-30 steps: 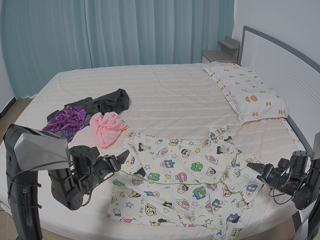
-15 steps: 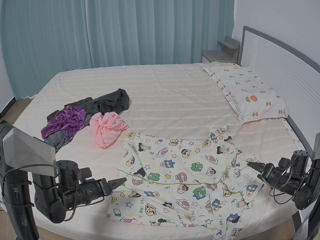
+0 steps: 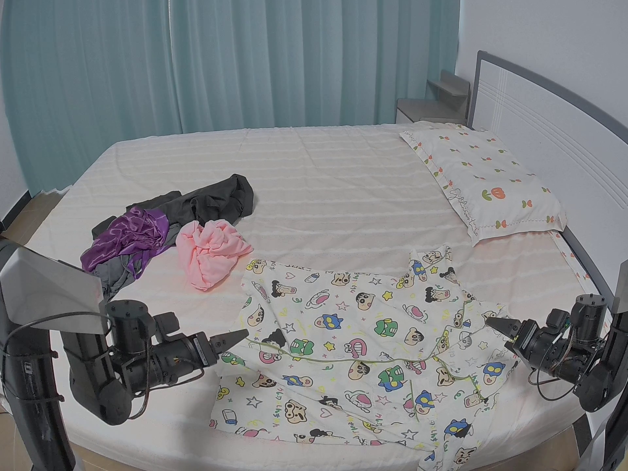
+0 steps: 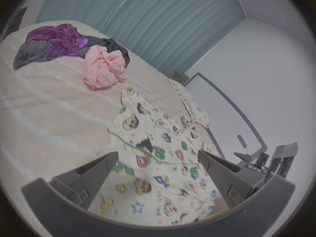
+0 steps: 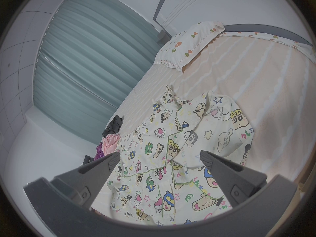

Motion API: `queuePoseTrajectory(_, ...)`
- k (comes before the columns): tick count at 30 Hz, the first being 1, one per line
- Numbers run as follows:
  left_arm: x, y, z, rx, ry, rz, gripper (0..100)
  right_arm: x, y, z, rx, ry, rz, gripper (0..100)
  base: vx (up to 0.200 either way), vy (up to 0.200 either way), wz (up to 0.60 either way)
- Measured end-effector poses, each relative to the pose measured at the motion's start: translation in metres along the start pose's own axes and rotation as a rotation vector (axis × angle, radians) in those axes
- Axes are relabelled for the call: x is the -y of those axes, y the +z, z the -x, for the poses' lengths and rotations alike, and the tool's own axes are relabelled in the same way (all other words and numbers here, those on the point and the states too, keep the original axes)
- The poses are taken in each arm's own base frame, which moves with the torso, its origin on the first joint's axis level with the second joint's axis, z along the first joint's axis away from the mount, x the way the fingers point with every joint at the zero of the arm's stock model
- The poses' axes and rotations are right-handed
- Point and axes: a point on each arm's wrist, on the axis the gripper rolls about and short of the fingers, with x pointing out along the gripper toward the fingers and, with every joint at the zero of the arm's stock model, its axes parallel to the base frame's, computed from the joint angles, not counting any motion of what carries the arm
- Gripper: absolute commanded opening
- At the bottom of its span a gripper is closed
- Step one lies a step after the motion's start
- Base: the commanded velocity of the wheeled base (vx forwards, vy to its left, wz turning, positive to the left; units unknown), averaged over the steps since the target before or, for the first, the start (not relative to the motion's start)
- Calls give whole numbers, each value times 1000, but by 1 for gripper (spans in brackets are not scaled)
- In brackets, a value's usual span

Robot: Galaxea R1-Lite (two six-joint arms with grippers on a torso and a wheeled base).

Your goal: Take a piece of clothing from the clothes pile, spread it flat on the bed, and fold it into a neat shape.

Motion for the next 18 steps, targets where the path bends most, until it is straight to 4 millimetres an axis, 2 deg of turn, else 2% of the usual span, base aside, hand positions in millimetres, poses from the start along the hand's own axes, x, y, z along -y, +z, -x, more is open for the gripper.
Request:
queuePoseTrajectory(7,-29,3,-26,-46,71,-10,100,-1,-1,0,-5,4,2,100,0,0,0)
queuePoseTrajectory(18,-41,-4,-39,-68,86,-1,100,-1,-1,-1,-7,5,2,100,0,0,0)
